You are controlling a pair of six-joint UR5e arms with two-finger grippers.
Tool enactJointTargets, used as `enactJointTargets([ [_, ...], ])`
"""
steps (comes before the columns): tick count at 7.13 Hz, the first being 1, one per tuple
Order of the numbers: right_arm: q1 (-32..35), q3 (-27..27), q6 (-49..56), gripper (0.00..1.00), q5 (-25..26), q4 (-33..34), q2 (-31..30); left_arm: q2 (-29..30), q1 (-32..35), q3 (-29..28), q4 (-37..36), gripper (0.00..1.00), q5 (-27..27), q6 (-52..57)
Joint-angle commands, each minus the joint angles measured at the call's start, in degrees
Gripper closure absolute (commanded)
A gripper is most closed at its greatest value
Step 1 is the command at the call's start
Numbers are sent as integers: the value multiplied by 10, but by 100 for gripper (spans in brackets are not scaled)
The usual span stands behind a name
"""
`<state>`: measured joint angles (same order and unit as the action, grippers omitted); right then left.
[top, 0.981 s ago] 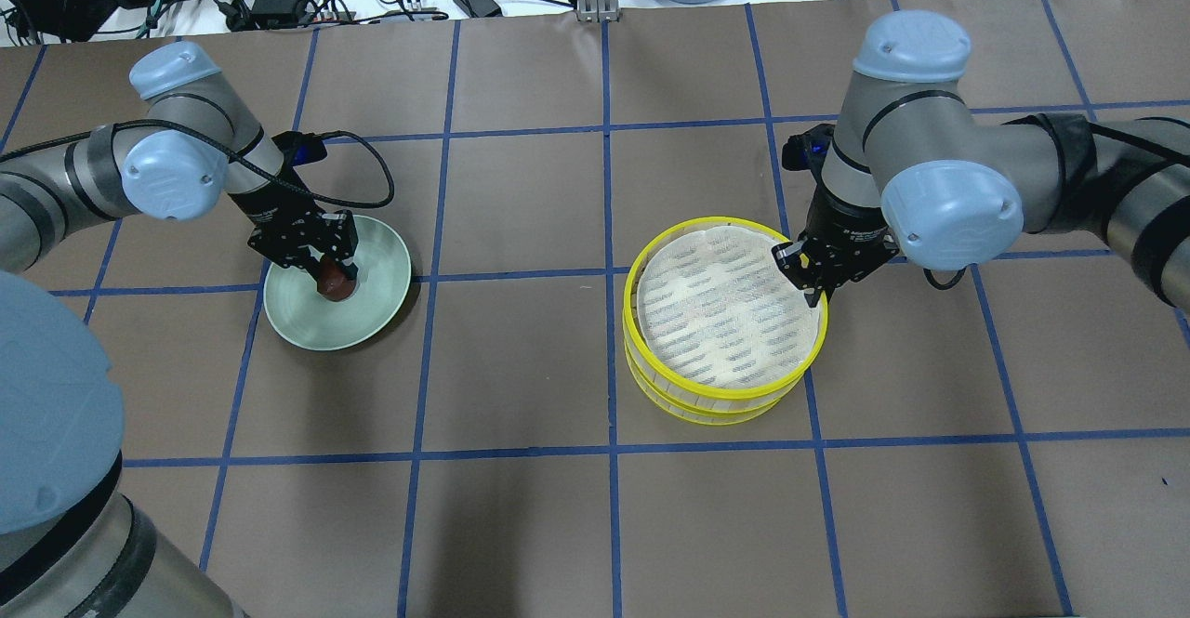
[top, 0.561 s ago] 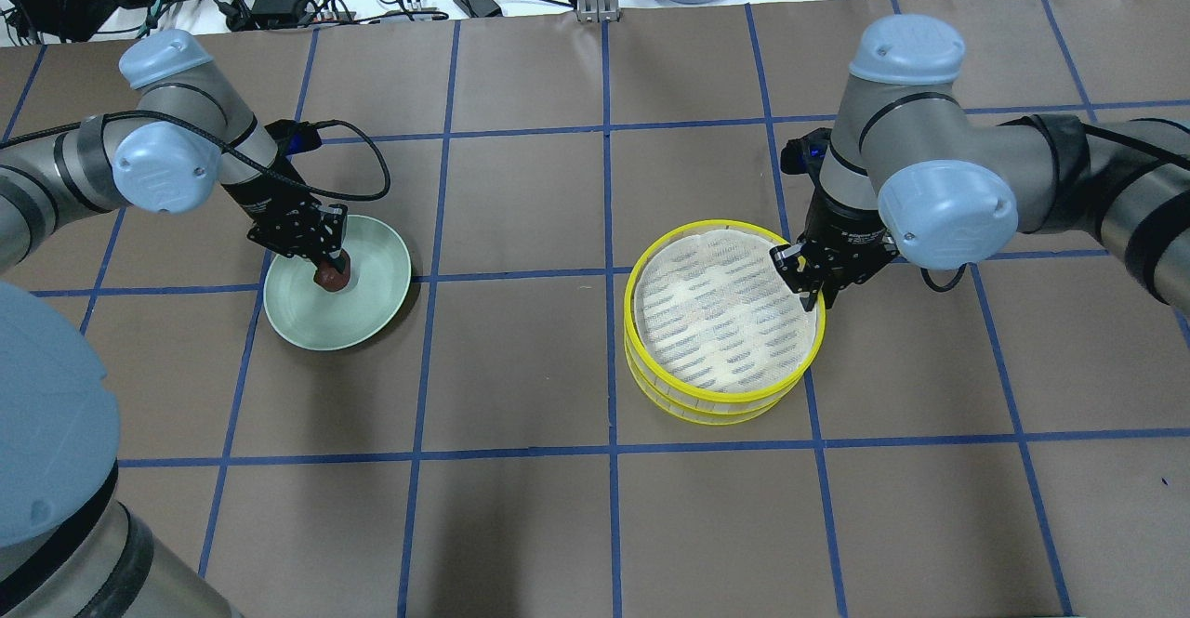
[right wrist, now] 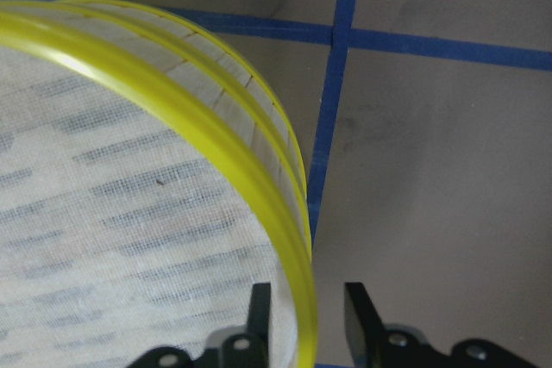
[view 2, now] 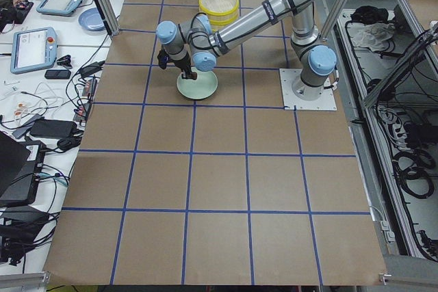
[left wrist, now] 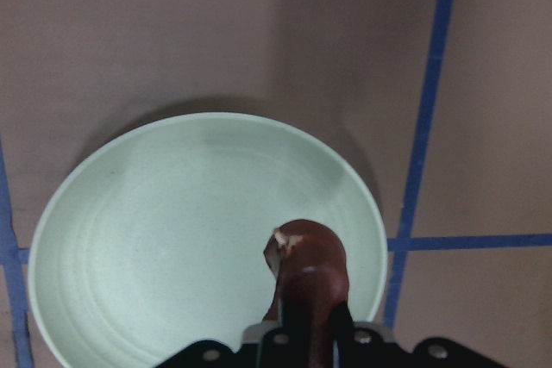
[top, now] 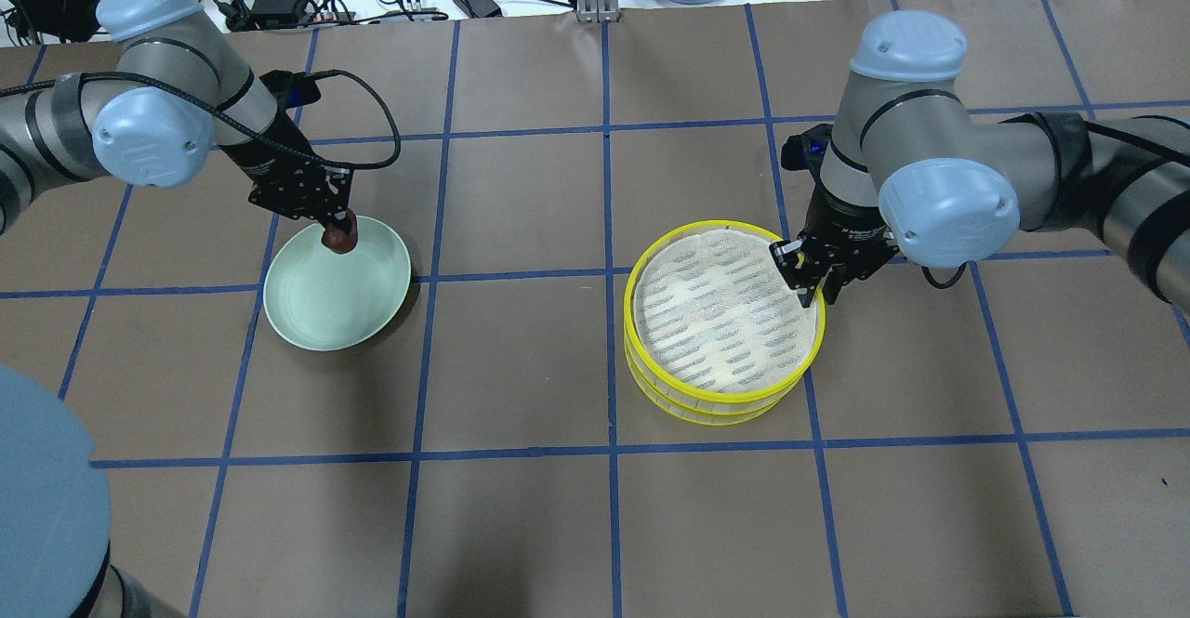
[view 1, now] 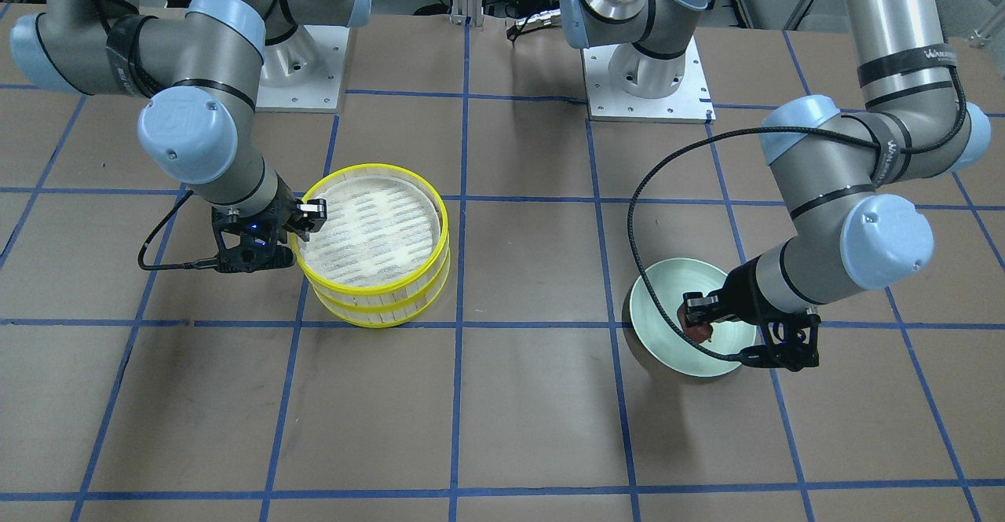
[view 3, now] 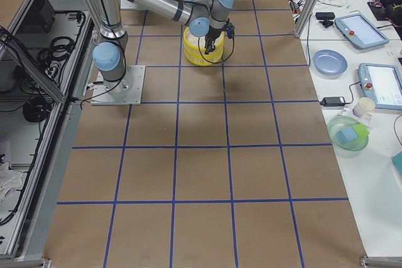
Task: Stack buns with steamer
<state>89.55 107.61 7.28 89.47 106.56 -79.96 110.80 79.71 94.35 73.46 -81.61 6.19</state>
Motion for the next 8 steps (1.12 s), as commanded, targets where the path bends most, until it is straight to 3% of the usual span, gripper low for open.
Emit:
enactJointTargets([
  [1,-1,-56,-2,23,2,-7,-28,-37,92,-7,-2,100,56,-133],
  [4,-1,-192,-70,2,0,-135,-92,-50,212,-1,-18,100,164,-291],
  [5,-1,-235,-96,0,0,-159,-93,-46,251,4,-18,100,164,-334],
  [8,-1,-240,-99,0,2,-171,-93,-33,308,23,-19,100,204,-372],
])
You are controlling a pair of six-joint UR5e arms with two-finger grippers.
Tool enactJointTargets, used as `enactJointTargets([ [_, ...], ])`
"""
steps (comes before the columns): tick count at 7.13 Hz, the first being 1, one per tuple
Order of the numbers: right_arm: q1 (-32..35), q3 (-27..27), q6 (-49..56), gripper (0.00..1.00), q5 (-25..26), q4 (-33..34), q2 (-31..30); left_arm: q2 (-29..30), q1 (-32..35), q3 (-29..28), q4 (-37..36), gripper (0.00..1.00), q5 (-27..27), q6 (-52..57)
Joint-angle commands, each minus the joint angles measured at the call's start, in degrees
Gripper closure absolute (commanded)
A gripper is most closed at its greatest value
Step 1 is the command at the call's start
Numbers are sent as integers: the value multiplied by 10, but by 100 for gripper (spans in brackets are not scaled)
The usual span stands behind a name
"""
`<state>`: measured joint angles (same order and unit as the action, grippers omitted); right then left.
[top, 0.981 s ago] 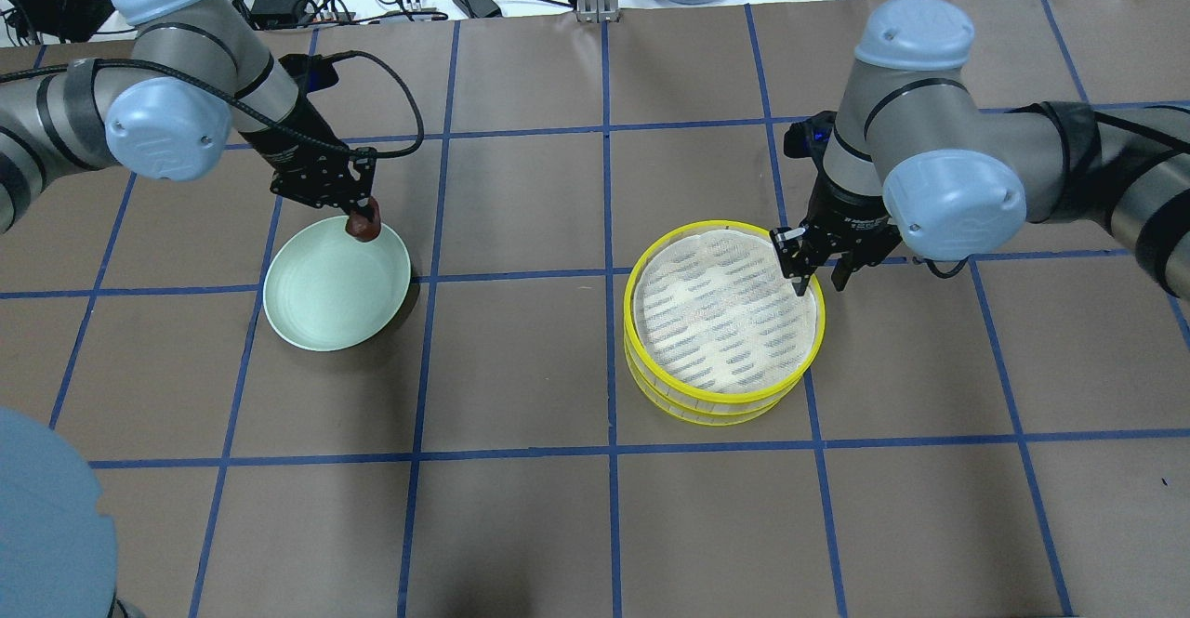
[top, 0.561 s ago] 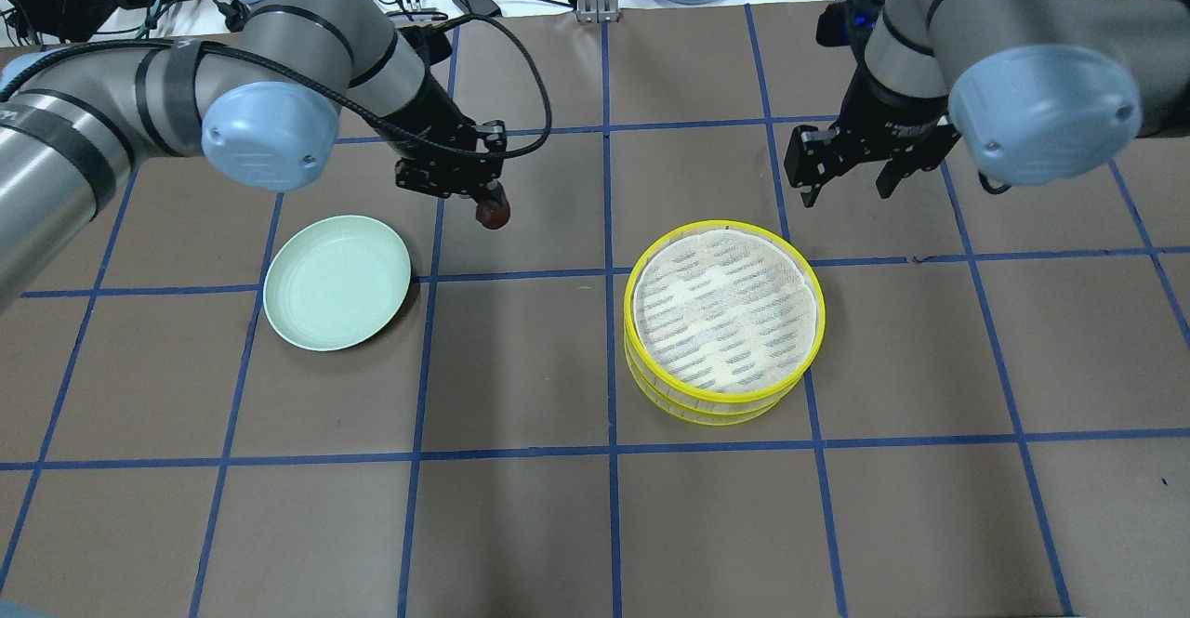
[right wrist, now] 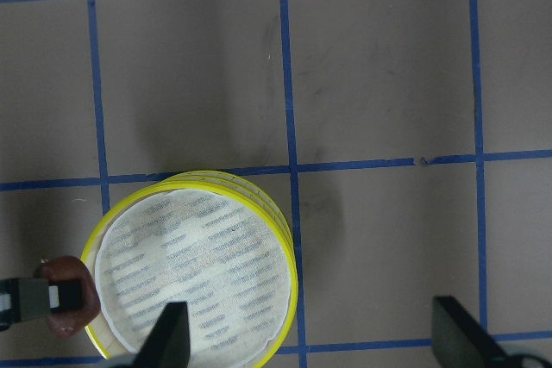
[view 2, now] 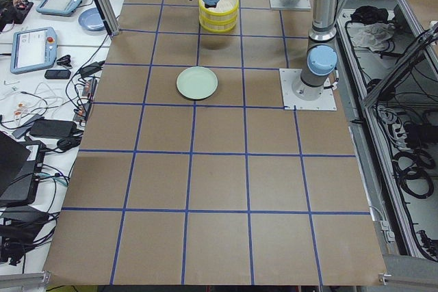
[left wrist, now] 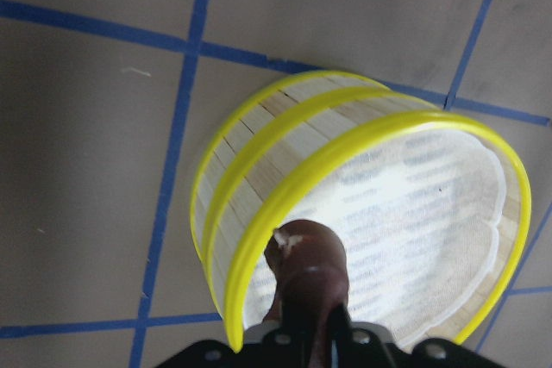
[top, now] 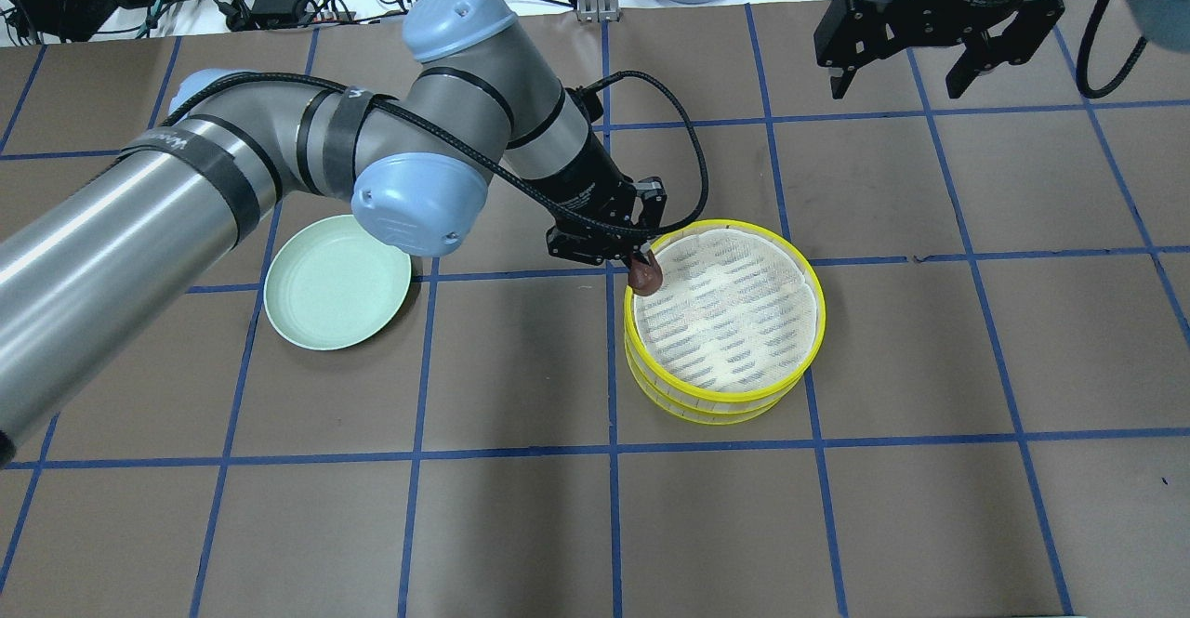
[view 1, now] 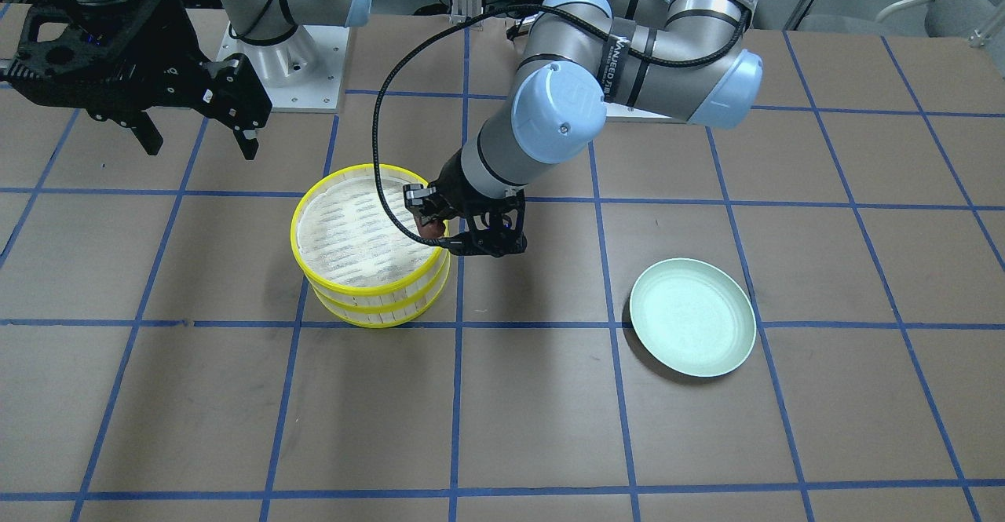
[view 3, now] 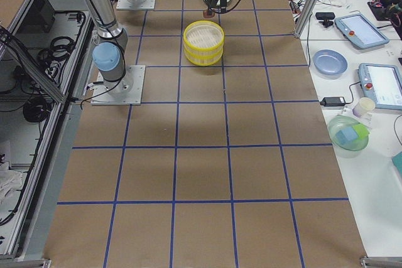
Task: Stack buns with steamer
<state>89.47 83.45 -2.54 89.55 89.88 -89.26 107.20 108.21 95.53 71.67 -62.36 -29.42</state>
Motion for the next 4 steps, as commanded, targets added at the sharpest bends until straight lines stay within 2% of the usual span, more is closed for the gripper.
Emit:
enactJointTargets([
  [1,0,5,-1,0,1,-4,0,3,25,25,-10,87,10,-15],
  [2,0,6,-1,0,0,-5,0,4,25,28,-16,28,7,-14],
  [3,0,7,-1,0,0,-4,-2,3,25,28,-20,7,7,-16],
  [4,0,11,-1,0,1,-3,-2,2,25,27,-28,0,7,-20],
])
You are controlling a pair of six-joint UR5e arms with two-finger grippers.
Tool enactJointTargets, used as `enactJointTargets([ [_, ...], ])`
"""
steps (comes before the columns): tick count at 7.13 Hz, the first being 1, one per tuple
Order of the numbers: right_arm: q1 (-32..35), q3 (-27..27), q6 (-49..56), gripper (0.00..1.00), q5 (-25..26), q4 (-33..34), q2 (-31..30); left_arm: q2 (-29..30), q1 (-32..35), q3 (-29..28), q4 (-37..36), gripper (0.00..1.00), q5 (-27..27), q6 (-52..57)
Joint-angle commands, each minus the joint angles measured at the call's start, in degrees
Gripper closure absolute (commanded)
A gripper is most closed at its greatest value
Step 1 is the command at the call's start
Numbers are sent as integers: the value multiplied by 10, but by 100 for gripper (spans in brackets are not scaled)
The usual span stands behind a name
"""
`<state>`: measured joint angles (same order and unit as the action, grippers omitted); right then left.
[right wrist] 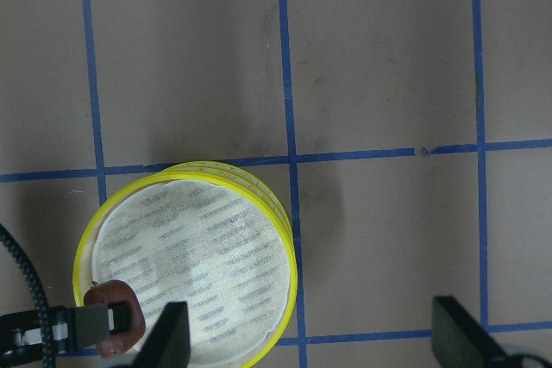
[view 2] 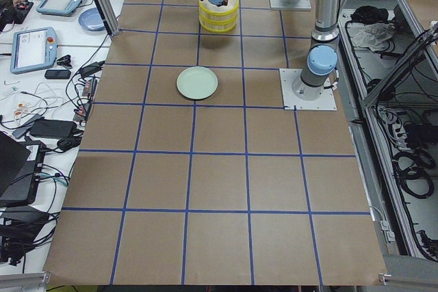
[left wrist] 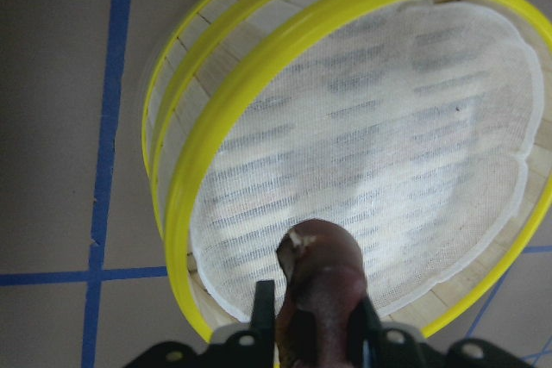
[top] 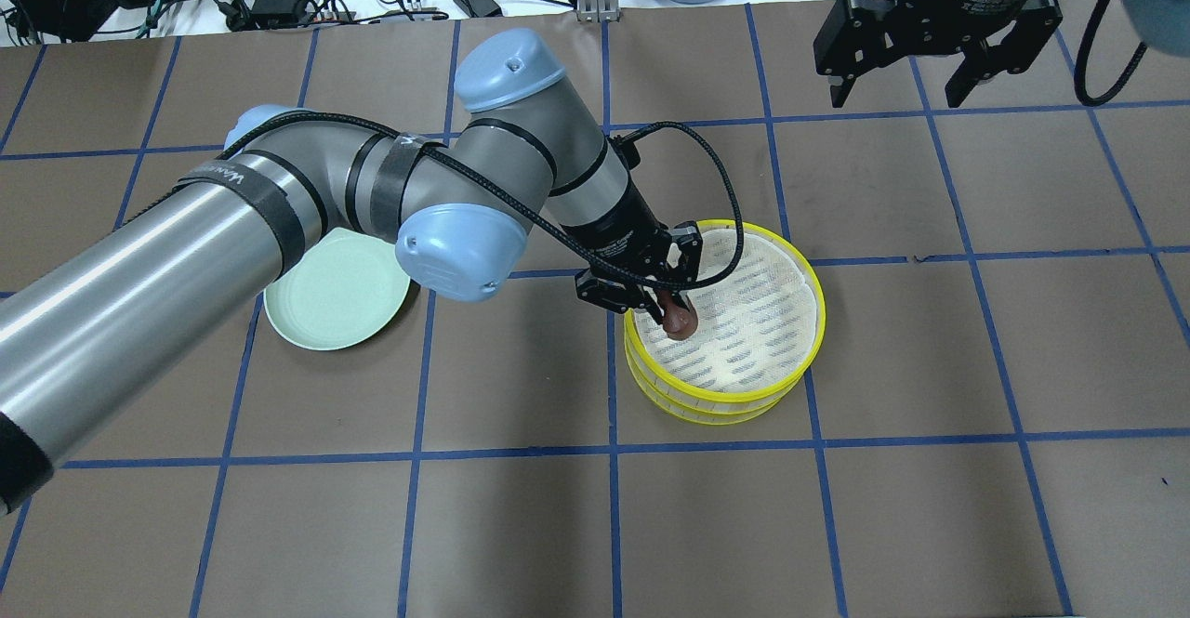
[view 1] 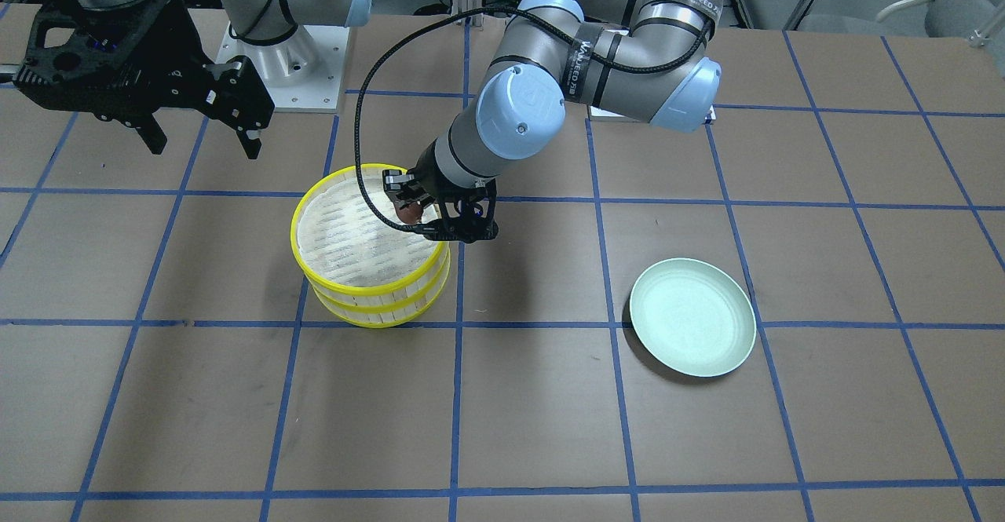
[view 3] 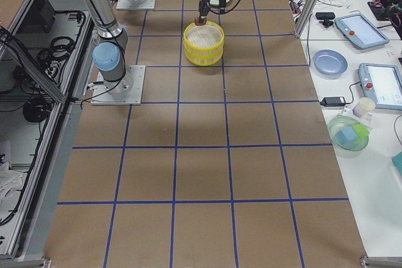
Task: Stack buns with steamer
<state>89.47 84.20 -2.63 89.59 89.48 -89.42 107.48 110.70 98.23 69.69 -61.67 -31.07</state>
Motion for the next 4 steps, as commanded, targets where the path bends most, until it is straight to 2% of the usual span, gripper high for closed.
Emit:
enactJointTargets([
  [1,0,3,0,0,1,1,-1,-3,0,-1,-17,0,-1,-1],
  [3,0,3,0,0,0,1,-1,-5,-4,-6,-18,0,-6,1],
  [4,0,3,0,0,0,1,-1,-10,-17,-9,-17,0,-59,6],
])
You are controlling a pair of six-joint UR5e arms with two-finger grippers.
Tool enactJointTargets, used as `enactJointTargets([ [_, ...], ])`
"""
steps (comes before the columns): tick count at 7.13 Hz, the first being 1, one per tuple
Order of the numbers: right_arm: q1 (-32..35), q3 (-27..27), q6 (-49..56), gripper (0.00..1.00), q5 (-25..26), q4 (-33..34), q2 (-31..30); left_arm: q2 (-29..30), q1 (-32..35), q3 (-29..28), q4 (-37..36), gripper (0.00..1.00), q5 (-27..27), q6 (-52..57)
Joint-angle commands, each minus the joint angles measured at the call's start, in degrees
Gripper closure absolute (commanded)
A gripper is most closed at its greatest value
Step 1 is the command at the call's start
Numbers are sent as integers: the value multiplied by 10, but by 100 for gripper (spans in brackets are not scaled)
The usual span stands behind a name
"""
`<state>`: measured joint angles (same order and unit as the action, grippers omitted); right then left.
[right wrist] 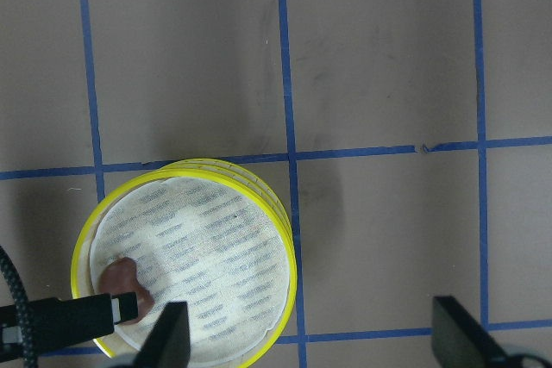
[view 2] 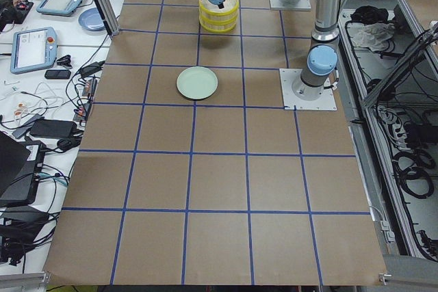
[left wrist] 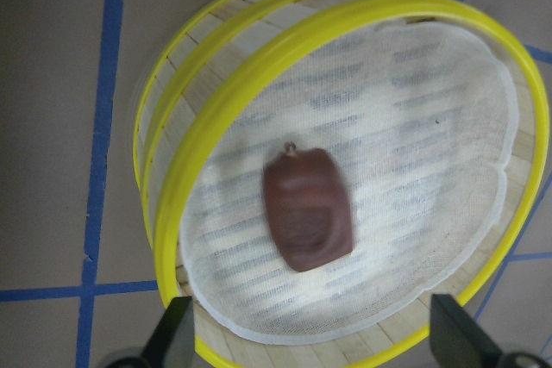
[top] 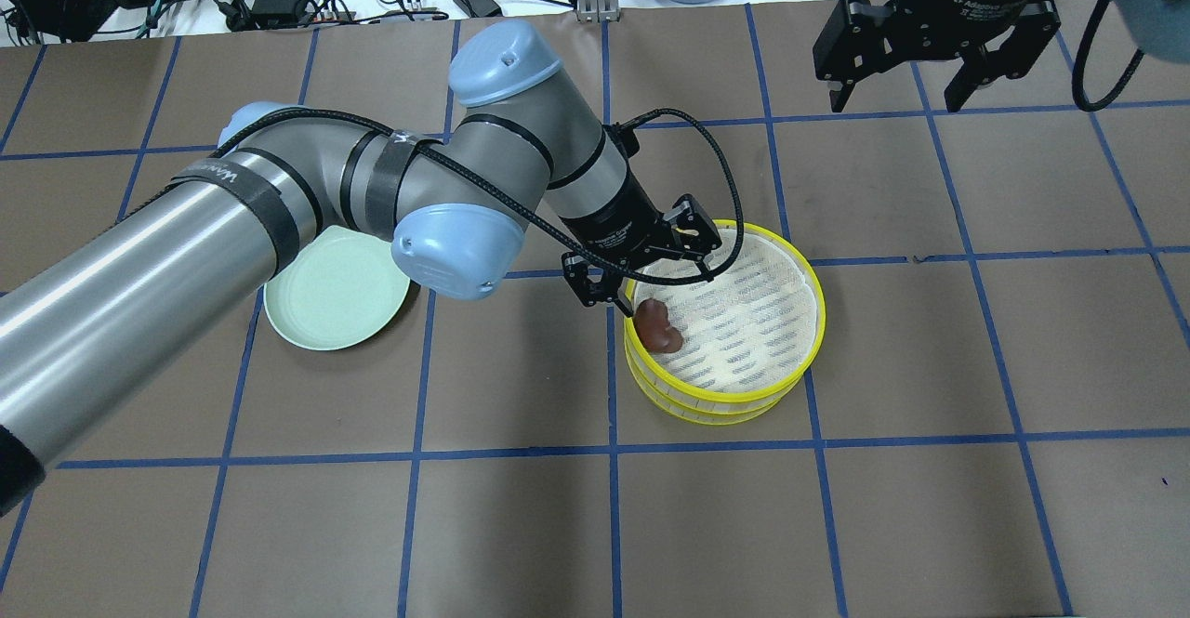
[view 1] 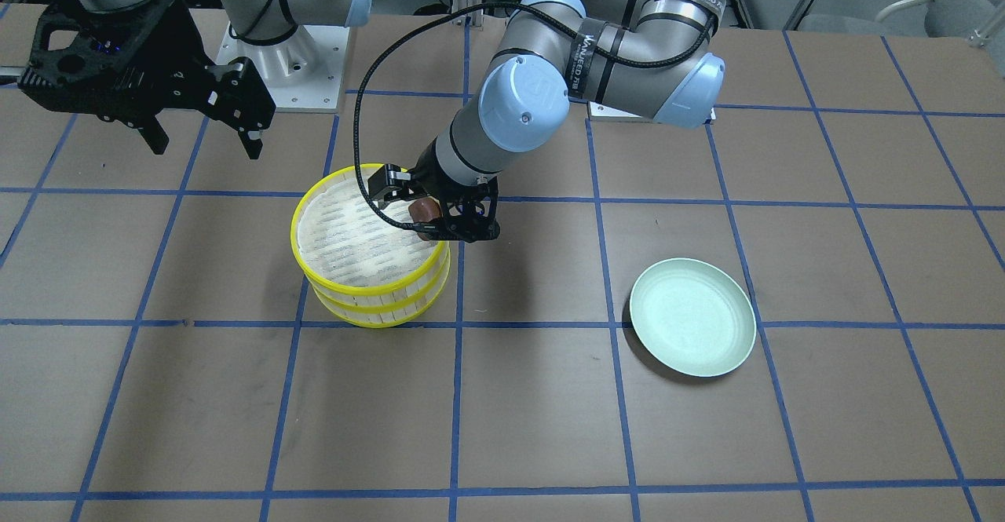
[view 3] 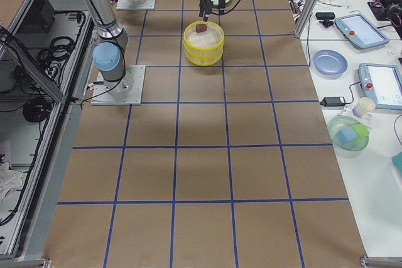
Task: Stack buns with steamer
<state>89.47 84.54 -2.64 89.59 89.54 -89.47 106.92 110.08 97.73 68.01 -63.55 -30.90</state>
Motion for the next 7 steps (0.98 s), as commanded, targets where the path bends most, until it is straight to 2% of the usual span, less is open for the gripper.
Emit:
enactJointTargets([
  [1,0,0,0,0,0,0,0,-19,-35,-8,3,0,-102,8],
  [2,0,0,-1,0,-1,0,0,-33,-55,-26,9,0,-129,8],
  [3,0,0,-1,0,-1,0,0,-44,-71,-58,44,0,-194,14],
  [4,0,0,-1,0,-1,0,0,-63,-79,-79,59,0,-239,81],
  [5,0,0,-1,0,-2,0,0,-87,-102,-90,74,0,-262,116],
  [6,0,0,-1,0,-2,0,0,-112,-125,-93,95,0,-287,197],
  [7,0,0,-1,0,-2,0,-1,-132,-148,-93,117,0,-289,250],
])
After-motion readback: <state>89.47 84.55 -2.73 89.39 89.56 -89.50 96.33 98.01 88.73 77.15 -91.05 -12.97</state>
